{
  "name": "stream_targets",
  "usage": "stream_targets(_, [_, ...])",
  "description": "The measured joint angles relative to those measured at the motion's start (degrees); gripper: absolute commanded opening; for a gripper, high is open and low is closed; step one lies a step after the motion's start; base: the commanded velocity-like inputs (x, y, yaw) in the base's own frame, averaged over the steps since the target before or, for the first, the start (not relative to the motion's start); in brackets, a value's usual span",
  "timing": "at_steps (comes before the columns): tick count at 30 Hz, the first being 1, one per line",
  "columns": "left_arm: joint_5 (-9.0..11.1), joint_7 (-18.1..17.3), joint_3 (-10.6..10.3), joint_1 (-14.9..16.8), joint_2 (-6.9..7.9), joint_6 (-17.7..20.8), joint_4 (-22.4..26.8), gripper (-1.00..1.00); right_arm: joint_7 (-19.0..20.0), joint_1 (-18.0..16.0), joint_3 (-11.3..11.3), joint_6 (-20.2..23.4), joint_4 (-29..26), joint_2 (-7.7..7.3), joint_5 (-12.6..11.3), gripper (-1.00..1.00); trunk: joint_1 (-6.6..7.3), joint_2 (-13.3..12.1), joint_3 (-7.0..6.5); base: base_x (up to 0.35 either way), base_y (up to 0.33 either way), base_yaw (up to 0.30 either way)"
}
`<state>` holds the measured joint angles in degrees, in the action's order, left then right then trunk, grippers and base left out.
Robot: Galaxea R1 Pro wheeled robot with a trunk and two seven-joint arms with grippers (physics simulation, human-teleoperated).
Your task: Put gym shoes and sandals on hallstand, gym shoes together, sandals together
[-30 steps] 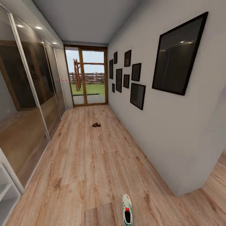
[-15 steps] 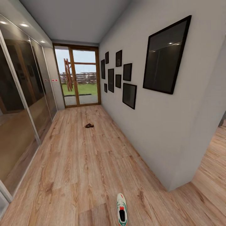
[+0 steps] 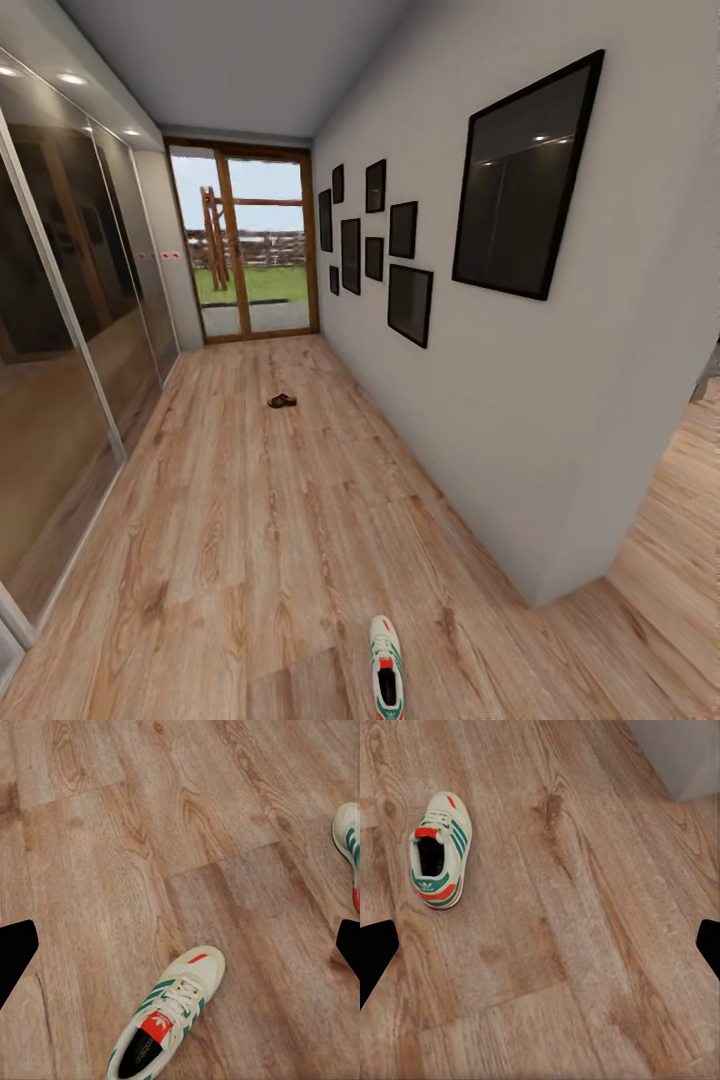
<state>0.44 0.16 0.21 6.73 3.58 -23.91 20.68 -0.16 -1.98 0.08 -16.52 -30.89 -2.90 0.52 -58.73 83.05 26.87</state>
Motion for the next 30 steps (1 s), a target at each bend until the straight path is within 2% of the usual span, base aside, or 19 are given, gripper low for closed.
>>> stream_targets(6, [-0.03,0.0,-0.01,0.01,-0.03,-0.07,0.01,1.0,0.0,-0.01,0.0,-0.01,0.01,0.01,-0.04,1.0,-0.01,0.0,0.0,-0.034,0.003,-0.069])
stream_targets(13, [-0.04,0.0,0.03,0.0,0.04,-0.04,0.02,1.0,0.0,-0.01,0.0,-0.01,0.01,-0.01,-0.04,1.0,-0.03,-0.01,0.0,-0.286,0.08,-0.006])
stream_targets(19, [-0.03,0.0,1.03,0.0,0.25,-0.06,0.1,1.0,-0.06,-0.01,-0.08,-0.01,-0.57,-0.19,-0.04,1.0,-0.03,-0.01,0.0,-0.321,0.103,-0.001])
stream_targets(24, [0.02,-0.05,2.79,0.39,1.11,-0.02,0.5,1.0,-0.08,-0.07,-0.17,0.07,-3.32,-0.37,-0.04,1.0,-0.03,-0.01,0.0,-0.325,0.114,0.0])
stream_targets(30, [-0.01,-0.24,3.47,0.75,1.83,-0.06,0.96,1.0,-0.11,-0.23,-0.24,0.18,-9.39,-0.54,-0.03,1.0,-0.02,0.0,0.0,-0.216,0.08,0.0])
